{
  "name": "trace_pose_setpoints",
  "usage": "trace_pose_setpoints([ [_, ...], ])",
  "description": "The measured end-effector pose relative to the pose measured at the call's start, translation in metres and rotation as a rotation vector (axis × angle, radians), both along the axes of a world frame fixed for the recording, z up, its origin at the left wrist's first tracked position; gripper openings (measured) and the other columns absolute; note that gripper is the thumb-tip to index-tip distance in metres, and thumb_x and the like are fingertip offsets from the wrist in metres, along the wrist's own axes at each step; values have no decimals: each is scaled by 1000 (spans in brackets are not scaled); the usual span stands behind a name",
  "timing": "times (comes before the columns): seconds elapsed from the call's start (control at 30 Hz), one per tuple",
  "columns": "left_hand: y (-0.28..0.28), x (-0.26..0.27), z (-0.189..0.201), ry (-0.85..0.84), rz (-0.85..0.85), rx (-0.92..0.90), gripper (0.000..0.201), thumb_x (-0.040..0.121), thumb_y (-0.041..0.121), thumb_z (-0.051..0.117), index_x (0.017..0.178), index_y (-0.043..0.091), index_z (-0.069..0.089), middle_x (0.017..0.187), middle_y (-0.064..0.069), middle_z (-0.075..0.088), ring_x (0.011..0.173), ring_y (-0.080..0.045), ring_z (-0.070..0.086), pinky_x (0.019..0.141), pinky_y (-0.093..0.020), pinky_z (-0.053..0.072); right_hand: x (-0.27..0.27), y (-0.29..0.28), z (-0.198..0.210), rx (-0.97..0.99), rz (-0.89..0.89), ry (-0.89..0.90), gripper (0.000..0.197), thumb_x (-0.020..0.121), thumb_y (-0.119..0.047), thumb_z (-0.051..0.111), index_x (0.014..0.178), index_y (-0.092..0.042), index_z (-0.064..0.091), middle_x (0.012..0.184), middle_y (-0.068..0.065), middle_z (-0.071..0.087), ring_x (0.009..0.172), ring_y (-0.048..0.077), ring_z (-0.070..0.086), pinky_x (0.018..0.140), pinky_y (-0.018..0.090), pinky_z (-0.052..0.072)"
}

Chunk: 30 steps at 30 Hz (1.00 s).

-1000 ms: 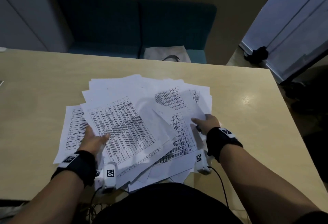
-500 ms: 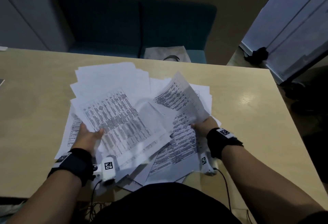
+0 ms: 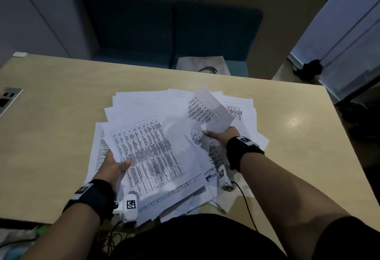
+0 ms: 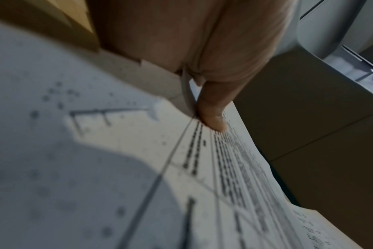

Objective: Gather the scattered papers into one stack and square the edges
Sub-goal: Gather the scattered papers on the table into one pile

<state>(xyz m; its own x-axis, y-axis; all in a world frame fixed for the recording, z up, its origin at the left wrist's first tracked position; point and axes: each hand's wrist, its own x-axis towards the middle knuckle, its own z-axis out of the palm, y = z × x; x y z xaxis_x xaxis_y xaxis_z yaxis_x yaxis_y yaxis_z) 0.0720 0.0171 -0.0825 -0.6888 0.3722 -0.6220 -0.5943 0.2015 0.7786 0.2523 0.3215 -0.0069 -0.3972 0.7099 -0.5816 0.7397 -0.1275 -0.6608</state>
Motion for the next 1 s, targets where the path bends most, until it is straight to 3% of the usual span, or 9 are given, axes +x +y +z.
trace_pose_setpoints([
  [0.07, 0, 2, -1, -9, 8, 25, 91, 91, -11, 57, 158, 25, 6, 167, -6, -2, 151, -29, 15, 119, -44, 19, -2, -2, 4, -13, -20, 11, 70, 56, -50, 87, 106, -12, 57, 105, 4, 64, 99, 26, 58, 83, 36, 48],
  [0.2, 5, 6, -5, -11, -6, 50, 92, 92, -11, 57, 158, 26, 5, 166, -5, -5, 151, -28, 14, 120, -43, 19, 4, 1, 0, 93, -12, -73, 35, 72, -25, 82, 87, -10, 55, 96, 9, 65, 83, 25, 61, 77, 37, 54],
  [0.33, 18, 15, 0, 108, -44, 67, 77, 92, -9, 57, 154, 23, 22, 161, -2, 27, 146, -25, 29, 118, -45, 24, 15, 19, 14, 201, -30, -124, 24, 79, -18, 73, 91, -3, 59, 92, 12, 66, 76, 26, 61, 69, 32, 53],
  [0.43, 24, 14, 7, 185, -121, 32, 72, 93, -1, 62, 151, 23, 26, 158, 2, 34, 145, -22, 30, 119, -51, 21, 33, 58, 54, 379, -41, -136, 35, 77, -25, 76, 100, -3, 61, 98, 13, 62, 92, 30, 63, 76, 34, 50],
  [0.57, 31, 12, 12, 153, -172, -63, 86, 91, 11, 67, 156, 27, 13, 166, -1, 13, 150, -26, 17, 119, -51, 17, 51, 108, 130, 666, -82, -52, 45, 74, -27, 78, 111, -5, 65, 111, 17, 67, 104, 30, 65, 88, 41, 52],
  [0.7, 42, 23, 13, 70, -210, -96, 82, 94, 9, 62, 156, 33, 13, 166, -3, 6, 151, -31, 15, 116, -54, 16, 49, 129, 212, 822, -83, 46, 42, 80, -28, 75, 113, -4, 64, 104, 13, 65, 91, 22, 60, 79, 39, 50],
  [0.8, 49, 29, 20, 213, -362, -224, 77, 96, 12, 61, 157, 20, 15, 163, -12, 21, 146, -34, 29, 117, -49, 23, 42, 119, 246, 833, -2, 192, 28, 84, -25, 71, 102, -4, 66, 88, 11, 64, 69, 24, 61, 66, 32, 48],
  [0.9, 56, 31, 26, 299, -434, -263, 61, 97, 7, 58, 151, 14, 29, 147, -16, 46, 127, -30, 48, 106, -37, 36, 30, 98, 242, 761, 114, 255, 22, 85, -23, 71, 101, -10, 65, 69, -3, 67, 55, 4, 58, 58, 23, 48],
  [1.0, 61, 31, 29, 345, -510, -302, 56, 97, 9, 58, 147, 11, 33, 142, -17, 50, 125, -33, 51, 104, -41, 40, 19, 87, 220, 700, 62, 399, 32, 81, -20, 75, 109, -13, 64, 78, -13, 70, 70, -1, 65, 72, 25, 51],
])
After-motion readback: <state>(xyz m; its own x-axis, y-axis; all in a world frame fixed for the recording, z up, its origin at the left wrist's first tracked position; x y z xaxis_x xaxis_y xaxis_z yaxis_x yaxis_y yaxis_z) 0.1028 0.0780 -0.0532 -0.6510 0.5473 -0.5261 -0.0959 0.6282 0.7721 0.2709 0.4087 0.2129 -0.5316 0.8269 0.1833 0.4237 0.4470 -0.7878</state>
